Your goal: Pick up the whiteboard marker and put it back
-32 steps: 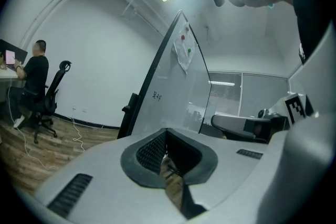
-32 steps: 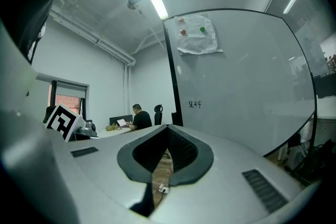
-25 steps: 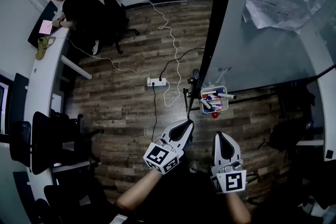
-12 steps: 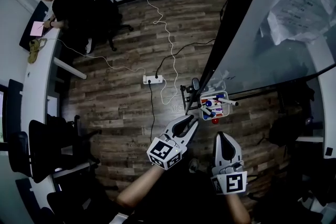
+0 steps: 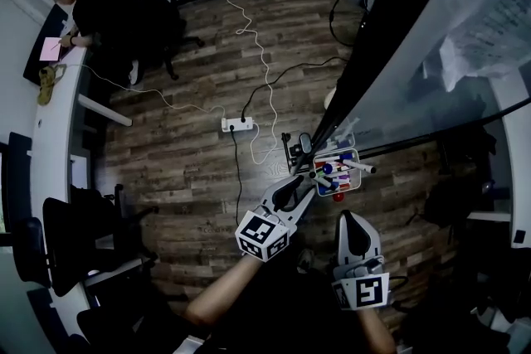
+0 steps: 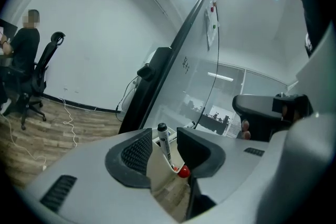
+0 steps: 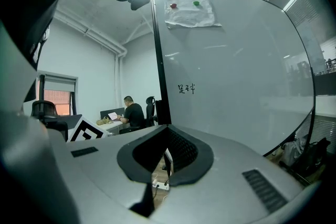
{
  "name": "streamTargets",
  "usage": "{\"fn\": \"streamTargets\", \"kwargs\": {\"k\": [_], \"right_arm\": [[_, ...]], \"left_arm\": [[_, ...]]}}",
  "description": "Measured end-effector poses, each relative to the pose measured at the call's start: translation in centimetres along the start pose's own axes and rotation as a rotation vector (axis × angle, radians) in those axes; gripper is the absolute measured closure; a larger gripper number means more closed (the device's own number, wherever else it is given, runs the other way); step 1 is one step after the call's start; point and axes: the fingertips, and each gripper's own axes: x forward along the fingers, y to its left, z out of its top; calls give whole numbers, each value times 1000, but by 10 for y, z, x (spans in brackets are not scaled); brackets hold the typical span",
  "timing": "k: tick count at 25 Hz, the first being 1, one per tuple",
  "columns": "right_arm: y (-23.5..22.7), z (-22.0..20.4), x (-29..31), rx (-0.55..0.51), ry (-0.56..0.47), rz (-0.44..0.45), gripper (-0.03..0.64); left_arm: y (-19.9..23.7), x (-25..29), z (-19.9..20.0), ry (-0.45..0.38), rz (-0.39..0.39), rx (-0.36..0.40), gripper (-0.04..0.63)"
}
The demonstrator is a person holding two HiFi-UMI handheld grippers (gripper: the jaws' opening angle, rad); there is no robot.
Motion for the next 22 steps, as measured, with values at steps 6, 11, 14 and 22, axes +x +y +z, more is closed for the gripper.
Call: {"fn": "streamTargets", "kwargs": {"k": [6, 11, 14, 22], "right_arm": [[-4, 0, 3, 3, 2, -2, 603], [-6, 0, 4, 9, 4, -4, 603], [-8, 1, 3, 12, -2, -12, 603], [-10, -2, -2, 18, 14, -28, 603]], "left_arm": [[3, 14, -7, 21, -14, -16, 448], [3, 21, -6, 17, -26, -26, 443], [2, 23, -5, 4, -34, -33, 443], [-3, 26, -10, 8, -35, -38, 458]]}}
